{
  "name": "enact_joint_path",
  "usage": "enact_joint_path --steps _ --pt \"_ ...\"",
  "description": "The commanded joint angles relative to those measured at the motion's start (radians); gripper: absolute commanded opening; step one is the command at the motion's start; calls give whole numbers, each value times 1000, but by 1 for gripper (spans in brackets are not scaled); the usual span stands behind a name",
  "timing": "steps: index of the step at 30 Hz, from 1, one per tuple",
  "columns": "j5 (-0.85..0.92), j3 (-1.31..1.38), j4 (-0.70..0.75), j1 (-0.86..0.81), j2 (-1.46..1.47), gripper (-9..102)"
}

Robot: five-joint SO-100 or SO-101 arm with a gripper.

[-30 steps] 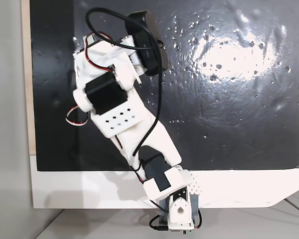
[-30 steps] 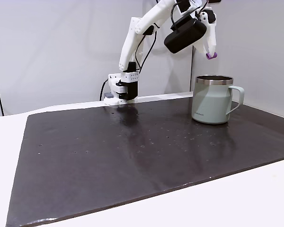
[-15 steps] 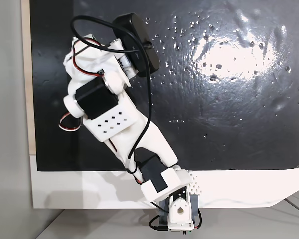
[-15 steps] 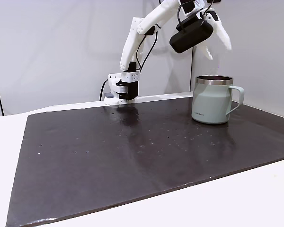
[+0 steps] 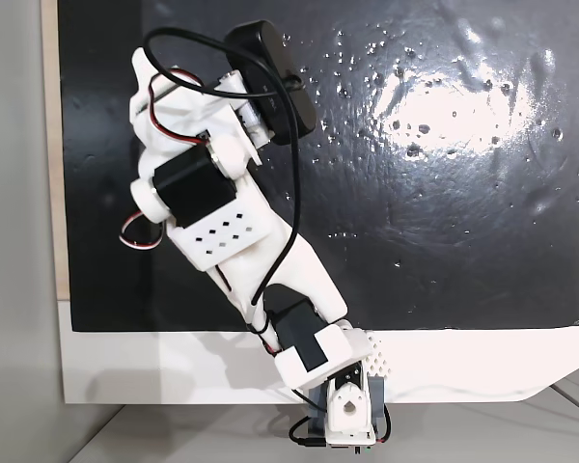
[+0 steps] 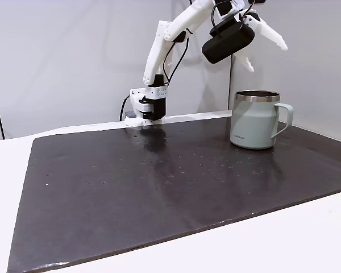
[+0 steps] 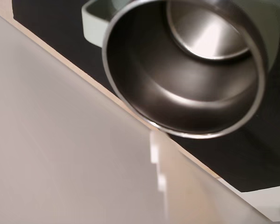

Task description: Grasp a pengrip and put it in the cup.

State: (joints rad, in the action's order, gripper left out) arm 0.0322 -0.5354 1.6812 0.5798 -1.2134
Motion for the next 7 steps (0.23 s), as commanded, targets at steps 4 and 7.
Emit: enact_joint_path --steps 4,7 --pt "14 34 9 -25 -52 36" --pt "17 34 9 -26 -52 35"
